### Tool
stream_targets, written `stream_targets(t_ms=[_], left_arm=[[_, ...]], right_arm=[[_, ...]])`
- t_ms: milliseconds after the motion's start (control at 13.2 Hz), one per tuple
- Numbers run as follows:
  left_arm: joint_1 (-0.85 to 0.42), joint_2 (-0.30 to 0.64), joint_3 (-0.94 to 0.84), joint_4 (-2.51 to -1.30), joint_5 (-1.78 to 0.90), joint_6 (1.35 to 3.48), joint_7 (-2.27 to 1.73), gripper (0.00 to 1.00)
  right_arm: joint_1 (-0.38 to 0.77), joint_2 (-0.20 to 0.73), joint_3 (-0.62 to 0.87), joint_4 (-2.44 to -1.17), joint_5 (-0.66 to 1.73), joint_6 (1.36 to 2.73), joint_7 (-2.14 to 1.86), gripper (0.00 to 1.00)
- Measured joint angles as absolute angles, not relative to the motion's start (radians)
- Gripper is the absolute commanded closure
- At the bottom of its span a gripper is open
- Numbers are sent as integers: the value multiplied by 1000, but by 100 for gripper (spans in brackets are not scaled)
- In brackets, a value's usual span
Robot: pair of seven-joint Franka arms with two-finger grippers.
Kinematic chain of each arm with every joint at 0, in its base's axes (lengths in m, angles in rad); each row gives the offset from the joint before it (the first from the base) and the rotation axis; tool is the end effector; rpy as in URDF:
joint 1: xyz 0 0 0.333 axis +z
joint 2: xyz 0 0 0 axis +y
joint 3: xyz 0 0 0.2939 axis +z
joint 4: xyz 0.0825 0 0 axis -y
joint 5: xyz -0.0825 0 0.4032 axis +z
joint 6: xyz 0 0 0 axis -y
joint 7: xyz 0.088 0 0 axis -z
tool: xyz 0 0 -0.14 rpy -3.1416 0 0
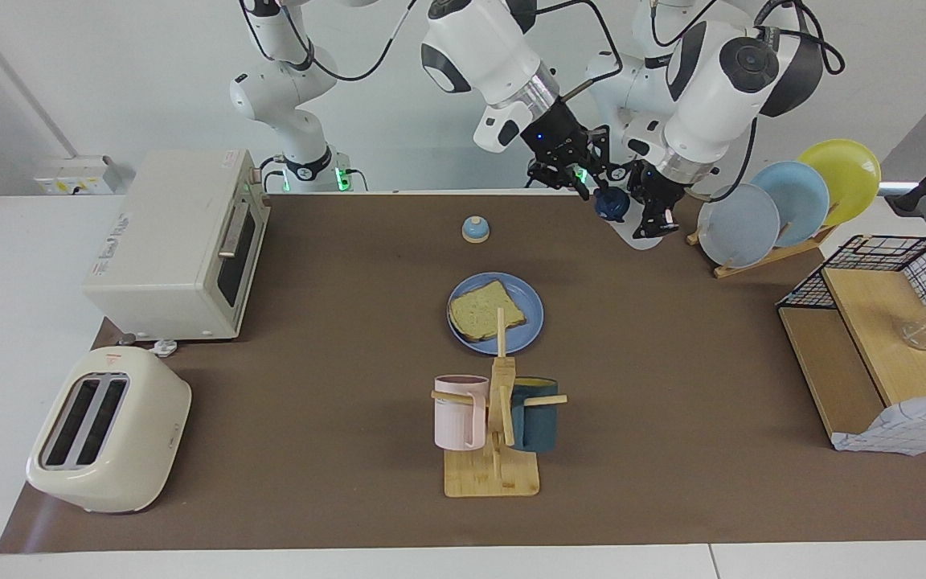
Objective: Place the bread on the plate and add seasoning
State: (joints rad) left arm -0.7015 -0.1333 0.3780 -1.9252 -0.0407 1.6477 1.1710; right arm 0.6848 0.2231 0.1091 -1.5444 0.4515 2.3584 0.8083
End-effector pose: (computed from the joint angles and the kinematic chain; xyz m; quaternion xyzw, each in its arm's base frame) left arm 0.4953 -0.1663 0.4715 0.7305 -0.6772 -0.0517 0.0721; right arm 0.4904 0.5116 0.5410 -0.9288 0.1170 -0.0477 0.3484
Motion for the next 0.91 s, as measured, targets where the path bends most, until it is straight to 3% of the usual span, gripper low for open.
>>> stream_targets(t_ms=[682, 910], left_arm=[[-701, -134, 378, -1925, -45, 1648, 1171, 100], [-701, -134, 378, -1925, -45, 1648, 1171, 100]], right_arm=[[682, 223, 108, -1541, 447, 2358, 808, 72], [683, 223, 108, -1541, 445, 2359, 808, 97]])
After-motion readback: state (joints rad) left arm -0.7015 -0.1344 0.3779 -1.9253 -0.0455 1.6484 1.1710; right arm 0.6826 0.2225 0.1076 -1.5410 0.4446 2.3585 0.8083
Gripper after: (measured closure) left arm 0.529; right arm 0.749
